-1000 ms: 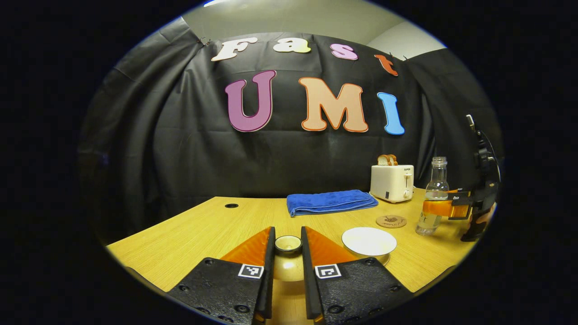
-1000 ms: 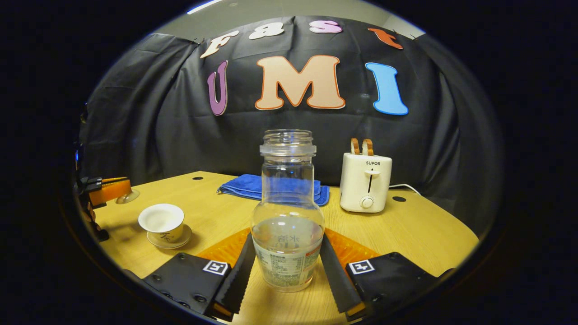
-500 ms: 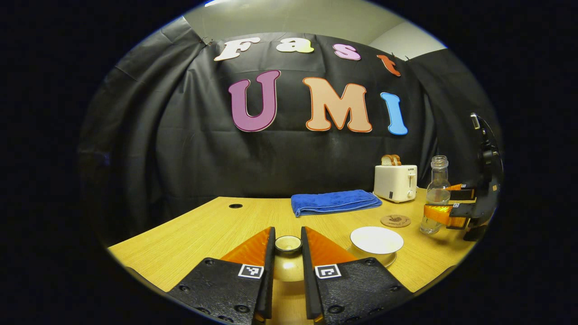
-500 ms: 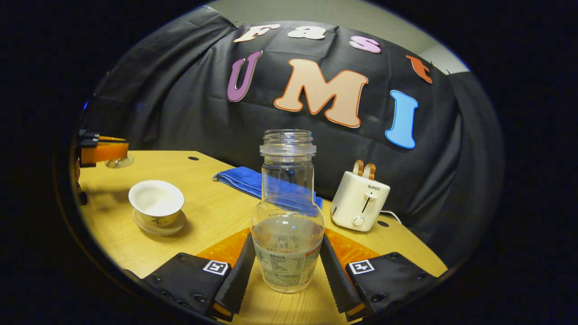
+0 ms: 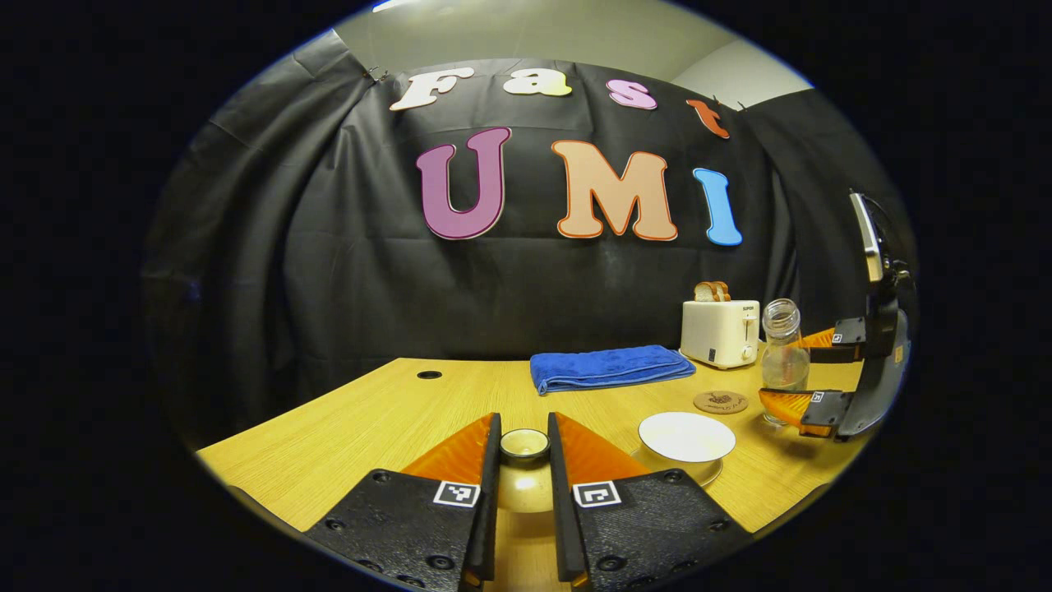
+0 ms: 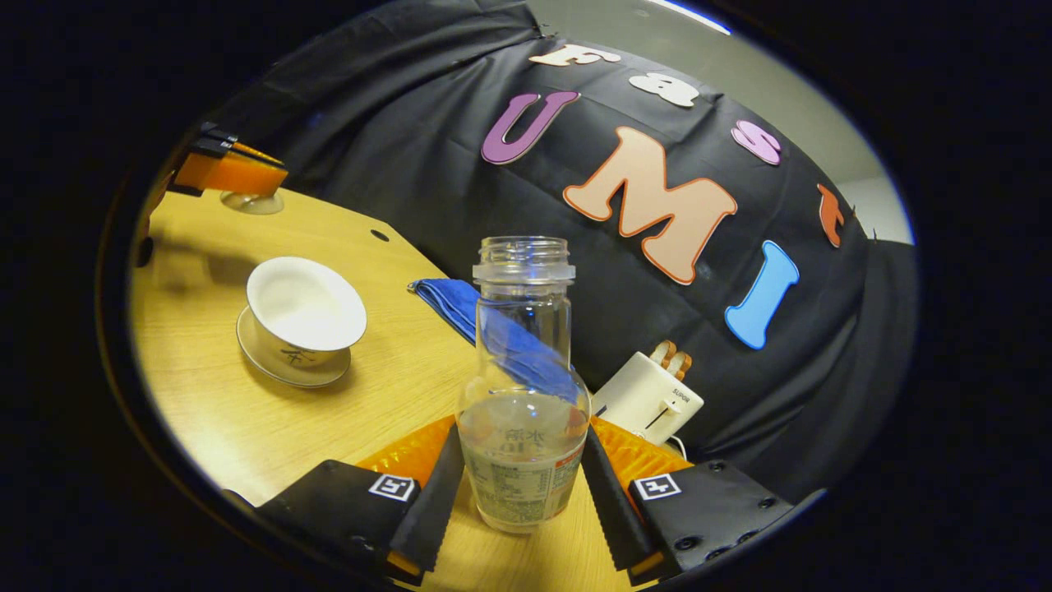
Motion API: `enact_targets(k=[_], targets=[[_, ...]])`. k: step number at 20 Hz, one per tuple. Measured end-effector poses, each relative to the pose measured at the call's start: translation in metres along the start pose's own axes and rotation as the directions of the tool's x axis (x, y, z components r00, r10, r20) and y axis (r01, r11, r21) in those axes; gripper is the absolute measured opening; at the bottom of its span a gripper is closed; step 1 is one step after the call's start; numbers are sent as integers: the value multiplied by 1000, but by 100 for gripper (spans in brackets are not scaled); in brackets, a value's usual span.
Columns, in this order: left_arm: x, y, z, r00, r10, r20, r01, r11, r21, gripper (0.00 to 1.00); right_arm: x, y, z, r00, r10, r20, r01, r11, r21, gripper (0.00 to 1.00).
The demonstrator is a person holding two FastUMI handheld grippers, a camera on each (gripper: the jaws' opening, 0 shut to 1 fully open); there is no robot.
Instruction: Open the teacup lid with one hand, grasp the water bottle and pour water into the teacup with the other hand; after pouring, place the water bottle on the coaster and then close the teacup lid.
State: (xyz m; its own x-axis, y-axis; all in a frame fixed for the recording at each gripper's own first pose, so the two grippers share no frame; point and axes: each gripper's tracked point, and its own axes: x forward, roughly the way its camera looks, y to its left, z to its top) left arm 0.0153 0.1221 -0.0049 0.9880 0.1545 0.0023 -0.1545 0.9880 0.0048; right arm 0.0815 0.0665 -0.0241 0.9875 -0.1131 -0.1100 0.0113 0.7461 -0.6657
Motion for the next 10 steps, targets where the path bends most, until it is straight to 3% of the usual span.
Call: enact_targets(k=[10], targets=[[1,-2,0,1000,-15,0,15,1000,-1,27,6,22,5,1000,8,11,-5,961,-276,81]])
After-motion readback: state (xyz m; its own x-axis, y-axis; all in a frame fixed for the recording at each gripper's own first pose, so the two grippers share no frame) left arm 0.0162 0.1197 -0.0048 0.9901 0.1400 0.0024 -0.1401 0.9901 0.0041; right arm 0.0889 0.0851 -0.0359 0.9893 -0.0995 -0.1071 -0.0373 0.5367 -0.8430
